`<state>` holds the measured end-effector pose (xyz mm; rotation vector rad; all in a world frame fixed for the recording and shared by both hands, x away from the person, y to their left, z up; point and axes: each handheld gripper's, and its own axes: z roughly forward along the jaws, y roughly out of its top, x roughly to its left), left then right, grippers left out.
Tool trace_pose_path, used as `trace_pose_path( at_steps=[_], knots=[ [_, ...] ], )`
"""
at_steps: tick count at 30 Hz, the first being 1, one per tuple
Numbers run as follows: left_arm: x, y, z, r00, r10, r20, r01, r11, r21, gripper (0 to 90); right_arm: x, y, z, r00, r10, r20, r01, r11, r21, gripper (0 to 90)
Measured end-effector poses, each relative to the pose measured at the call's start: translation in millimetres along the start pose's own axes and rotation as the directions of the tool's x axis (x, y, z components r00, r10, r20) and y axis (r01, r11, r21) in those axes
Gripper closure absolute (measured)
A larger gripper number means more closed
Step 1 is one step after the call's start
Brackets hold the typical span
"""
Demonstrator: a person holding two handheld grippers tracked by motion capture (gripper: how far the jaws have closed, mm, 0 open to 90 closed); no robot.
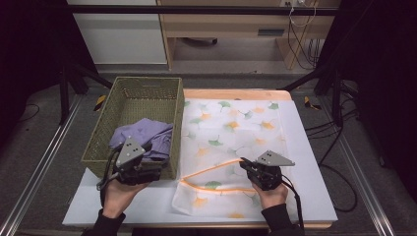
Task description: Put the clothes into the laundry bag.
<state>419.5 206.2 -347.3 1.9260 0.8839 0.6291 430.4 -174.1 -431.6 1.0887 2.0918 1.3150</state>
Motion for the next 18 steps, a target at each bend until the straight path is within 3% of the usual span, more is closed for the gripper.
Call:
trace_pose_path(
  at_steps=[8, 18],
  knots=[
    [32.7, 17.1, 6.2, 0.9982, 0.011, -0.059, -0.009, 0.9997, 0.024, 23.8, -0.5, -0.1, 0.6, 1.0000, -0.010, -0.001, 0.010, 1.000, 0.006, 85.5],
    [67.6, 32.2, 39.9, 0.9904, 0.057, -0.126, -0.046, 0.9953, 0.085, 22.0, -1.5, -0.7, 1.2, 1.0000, -0.007, -0.004, 0.007, 1.000, 0.011, 85.3]
  ],
)
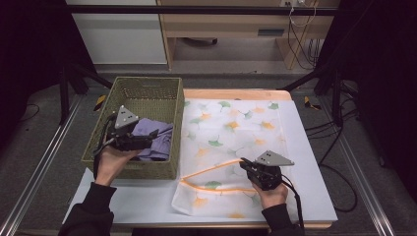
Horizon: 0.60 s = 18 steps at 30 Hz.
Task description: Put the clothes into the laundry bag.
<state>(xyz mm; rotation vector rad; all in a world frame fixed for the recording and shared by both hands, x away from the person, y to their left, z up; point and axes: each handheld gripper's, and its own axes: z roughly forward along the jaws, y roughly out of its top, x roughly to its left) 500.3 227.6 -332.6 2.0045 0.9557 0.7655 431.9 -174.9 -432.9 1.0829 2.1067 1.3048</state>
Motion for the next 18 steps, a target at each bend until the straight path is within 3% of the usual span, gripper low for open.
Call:
trace_pose_path(
  at_steps=[2, 4, 11, 14, 18],
  knots=[
    [3.6, 1.6, 8.0, 0.9999, -0.013, -0.005, 0.013, 0.9998, 0.015, 21.9, -0.4, -0.4, 0.3, 1.0000, 0.000, 0.004, 0.000, 1.000, 0.002, 85.2],
    [7.0, 1.9, 17.1, 0.9999, 0.013, -0.010, -0.012, 0.9998, 0.014, 21.9, -0.6, -0.7, 0.6, 1.0000, 0.001, 0.004, -0.001, 1.000, 0.004, 85.1],
    [10.5, -3.7, 46.5, 0.9984, 0.055, -0.010, -0.054, 0.9951, 0.083, 22.1, -1.6, -1.5, 1.4, 1.0000, 0.000, 0.004, 0.000, 1.000, 0.007, 85.2],
    [13.5, -5.9, 56.9, 0.9993, 0.037, -0.002, -0.036, 0.9925, 0.117, 22.0, -1.8, -1.8, 1.9, 1.0000, 0.001, 0.000, -0.001, 1.000, 0.013, 85.2],
    [14.2, -11.6, 70.0, 0.9994, 0.035, 0.000, -0.035, 0.9839, 0.175, 21.2, -2.4, -1.9, 1.6, 1.0000, 0.005, 0.000, -0.005, 1.000, 0.017, 85.3]
  ],
)
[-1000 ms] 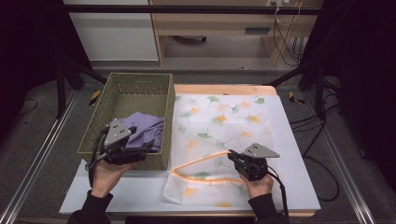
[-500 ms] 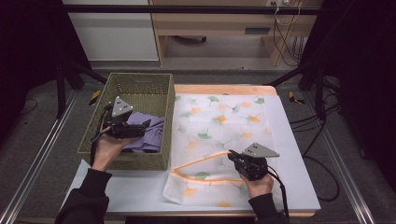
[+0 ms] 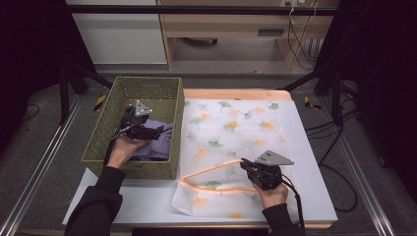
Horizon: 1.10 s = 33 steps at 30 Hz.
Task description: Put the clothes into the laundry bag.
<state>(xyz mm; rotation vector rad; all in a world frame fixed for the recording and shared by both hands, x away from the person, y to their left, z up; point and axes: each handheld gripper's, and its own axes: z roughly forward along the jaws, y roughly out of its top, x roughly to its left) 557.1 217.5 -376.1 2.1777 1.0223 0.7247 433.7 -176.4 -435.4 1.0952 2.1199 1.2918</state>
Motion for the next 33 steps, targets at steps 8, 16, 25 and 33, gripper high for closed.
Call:
trace_pose_path(
  at_steps=[8, 16, 25, 33],
  knots=[
    [-2.5, -11.2, 18.1, 0.9996, -0.010, 0.025, 0.007, 0.9935, 0.114, 20.2, 0.9, -0.4, 1.3, 1.0000, -0.002, -0.004, 0.002, 1.000, 0.008, 85.6],
    [-7.5, -16.3, 34.5, 0.9998, 0.013, 0.017, -0.017, 0.9746, 0.223, 17.5, 0.6, -0.7, 1.2, 1.0000, 0.000, -0.007, 0.000, 1.000, 0.013, 85.9],
    [-10.5, -21.2, 49.2, 0.9990, -0.012, 0.044, -0.003, 0.9451, 0.327, 20.7, 1.2, -1.4, 2.4, 1.0000, -0.005, -0.007, 0.006, 1.000, 0.021, 86.1],
    [-9.6, -24.0, 55.6, 0.9952, -0.067, 0.071, 0.033, 0.9180, 0.395, 39.8, 1.2, -1.8, 2.7, 0.9999, -0.006, -0.009, 0.006, 1.000, 0.025, 86.4]
  ],
)
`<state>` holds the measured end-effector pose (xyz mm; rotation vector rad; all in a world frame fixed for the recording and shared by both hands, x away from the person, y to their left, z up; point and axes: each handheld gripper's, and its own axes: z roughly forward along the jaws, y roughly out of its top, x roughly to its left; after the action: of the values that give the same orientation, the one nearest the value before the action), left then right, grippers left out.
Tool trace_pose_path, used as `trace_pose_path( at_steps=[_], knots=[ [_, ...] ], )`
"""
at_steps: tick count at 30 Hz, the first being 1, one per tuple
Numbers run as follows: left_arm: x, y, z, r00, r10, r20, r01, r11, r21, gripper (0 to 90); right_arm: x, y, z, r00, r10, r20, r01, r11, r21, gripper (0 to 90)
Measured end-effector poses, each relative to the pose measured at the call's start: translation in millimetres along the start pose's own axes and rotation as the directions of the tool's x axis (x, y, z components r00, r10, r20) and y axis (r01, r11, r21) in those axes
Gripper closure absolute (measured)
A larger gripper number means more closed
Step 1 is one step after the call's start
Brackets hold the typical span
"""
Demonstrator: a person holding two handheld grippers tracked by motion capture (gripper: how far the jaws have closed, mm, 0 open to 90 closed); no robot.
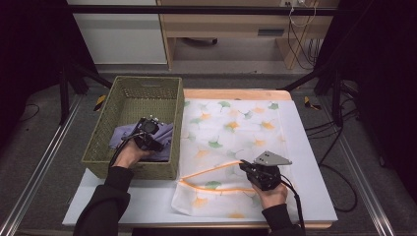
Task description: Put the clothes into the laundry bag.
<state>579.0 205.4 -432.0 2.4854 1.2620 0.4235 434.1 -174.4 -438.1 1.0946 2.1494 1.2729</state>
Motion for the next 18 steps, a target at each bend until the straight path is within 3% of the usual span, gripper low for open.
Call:
trace_pose_path(
  at_steps=[4, 10, 18],
  knots=[
    [-0.3, -0.5, 1.2, 0.9995, -0.023, 0.020, 0.022, 0.9993, 0.030, 55.8, -0.4, 0.1, -0.8, 1.0000, 0.002, -0.002, -0.002, 1.000, 0.001, 86.7],
    [-1.3, -1.0, -0.5, 0.9998, -0.004, 0.018, 0.004, 0.9996, 0.030, 72.5, -0.7, -0.2, -0.4, 1.0000, 0.003, -0.003, -0.003, 1.000, 0.004, 87.1],
    [-1.6, -2.2, -8.7, 0.9997, 0.001, -0.024, -0.002, 0.9988, -0.049, 80.0, -1.4, -0.4, -0.5, 0.9999, 0.011, -0.007, -0.011, 1.000, 0.007, 87.7]
  ],
)
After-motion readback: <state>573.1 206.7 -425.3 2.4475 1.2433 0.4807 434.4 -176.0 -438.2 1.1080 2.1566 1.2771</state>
